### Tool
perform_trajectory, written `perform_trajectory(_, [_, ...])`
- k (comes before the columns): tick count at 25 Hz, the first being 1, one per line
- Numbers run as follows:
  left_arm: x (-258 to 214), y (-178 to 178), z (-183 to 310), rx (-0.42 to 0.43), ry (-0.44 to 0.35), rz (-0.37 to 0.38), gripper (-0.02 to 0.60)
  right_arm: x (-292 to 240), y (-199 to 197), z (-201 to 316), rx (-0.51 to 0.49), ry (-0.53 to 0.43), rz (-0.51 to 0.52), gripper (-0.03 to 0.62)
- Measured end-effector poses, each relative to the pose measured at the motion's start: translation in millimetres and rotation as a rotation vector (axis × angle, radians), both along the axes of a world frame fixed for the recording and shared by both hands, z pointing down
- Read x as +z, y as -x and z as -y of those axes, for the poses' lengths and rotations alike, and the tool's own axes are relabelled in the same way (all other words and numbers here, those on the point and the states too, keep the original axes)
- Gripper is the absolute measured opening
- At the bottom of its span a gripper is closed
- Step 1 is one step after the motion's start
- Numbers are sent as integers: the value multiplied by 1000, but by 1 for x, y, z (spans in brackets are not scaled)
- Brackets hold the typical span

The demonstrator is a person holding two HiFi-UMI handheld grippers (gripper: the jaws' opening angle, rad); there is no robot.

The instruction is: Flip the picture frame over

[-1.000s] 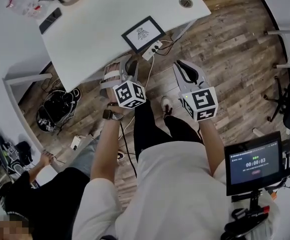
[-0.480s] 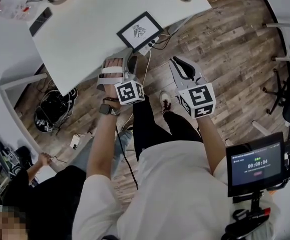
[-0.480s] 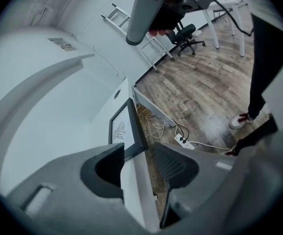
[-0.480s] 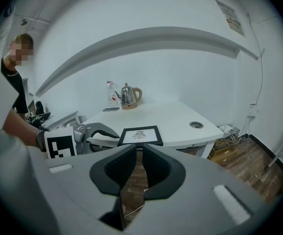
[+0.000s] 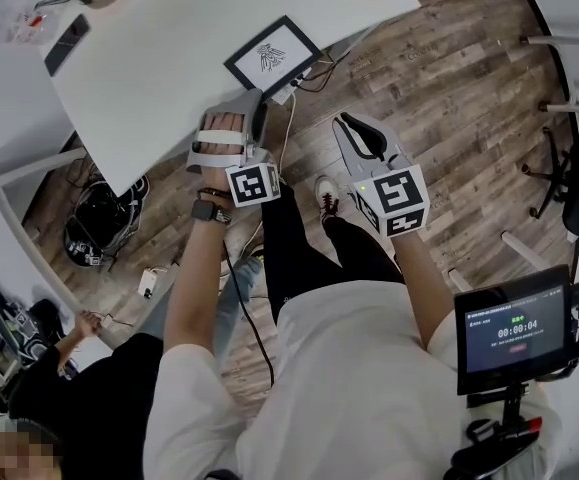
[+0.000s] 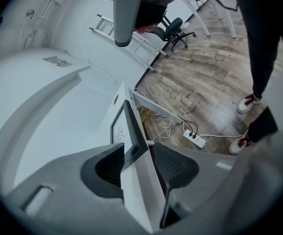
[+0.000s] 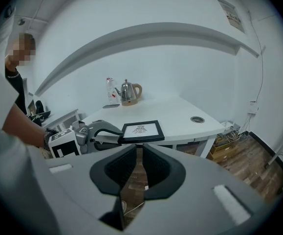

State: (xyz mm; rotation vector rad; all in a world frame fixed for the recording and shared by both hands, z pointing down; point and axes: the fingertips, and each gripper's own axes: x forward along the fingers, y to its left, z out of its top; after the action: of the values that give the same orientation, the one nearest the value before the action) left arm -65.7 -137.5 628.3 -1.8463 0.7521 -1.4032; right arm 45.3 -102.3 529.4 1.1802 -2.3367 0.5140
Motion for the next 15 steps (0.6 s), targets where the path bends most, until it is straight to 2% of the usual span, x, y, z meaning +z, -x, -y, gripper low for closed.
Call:
perform_trajectory(11, [3, -5, 8, 18, -25, -7, 184, 5, 0, -5, -8, 19, -11, 41])
perform_trajectory(13, [0, -5, 10, 15, -28, -22, 145, 5, 1, -5, -9, 18, -9, 41])
perform_trajectory(15, [-1, -5, 11, 15, -25, -35, 133, 5, 2, -4, -11, 17, -7, 41])
